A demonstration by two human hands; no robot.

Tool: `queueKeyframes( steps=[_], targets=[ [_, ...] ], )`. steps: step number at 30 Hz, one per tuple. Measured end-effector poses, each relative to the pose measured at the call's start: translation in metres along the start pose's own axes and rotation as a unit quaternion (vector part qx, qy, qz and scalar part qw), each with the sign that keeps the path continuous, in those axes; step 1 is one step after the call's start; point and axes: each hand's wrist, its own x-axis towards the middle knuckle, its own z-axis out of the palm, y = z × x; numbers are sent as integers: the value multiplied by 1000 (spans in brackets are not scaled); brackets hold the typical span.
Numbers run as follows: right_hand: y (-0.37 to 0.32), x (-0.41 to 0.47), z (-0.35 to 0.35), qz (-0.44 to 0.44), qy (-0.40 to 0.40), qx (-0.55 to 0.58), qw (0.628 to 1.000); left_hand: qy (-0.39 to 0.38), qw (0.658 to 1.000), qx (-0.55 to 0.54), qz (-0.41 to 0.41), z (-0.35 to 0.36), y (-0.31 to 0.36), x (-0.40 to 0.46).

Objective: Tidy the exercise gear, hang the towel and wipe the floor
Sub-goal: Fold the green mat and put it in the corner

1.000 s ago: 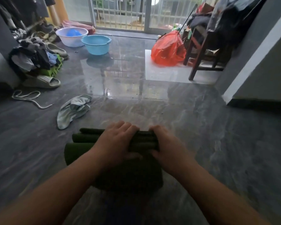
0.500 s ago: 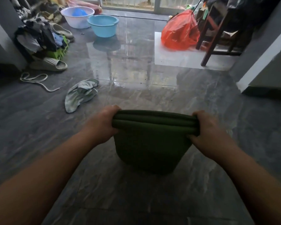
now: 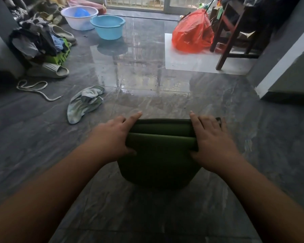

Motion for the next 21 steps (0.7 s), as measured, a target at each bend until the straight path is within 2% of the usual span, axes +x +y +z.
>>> queueKeyframes(
  steps=[4, 7, 10, 13, 15, 17, 21],
  targets=[
    [9, -2, -2, -12, -21, -8, 1000, 4, 999, -6, 45, -1, 3, 9],
    [4, 6, -14, -20, -24, -12, 999, 31, 999, -21, 27, -3, 8, 13],
    [2, 8, -26, -31, 72, -25, 997, 151, 988, 1, 34, -7, 9, 11],
    [2, -4, -26, -51, 217, -18, 975, 301, 949, 24, 92, -2, -1, 2],
    [-3, -18, -13, -60, 243, -34, 968, 344, 930, 45, 121, 15, -8, -9],
    [-10, -31, 18, -65, 220, -50, 972, 317, 937, 58, 137, 49, -15, -22],
    [-32, -75, 112, -105, 66, -40, 991, 138, 970, 89, 180, 149, -30, -66]
  ],
)
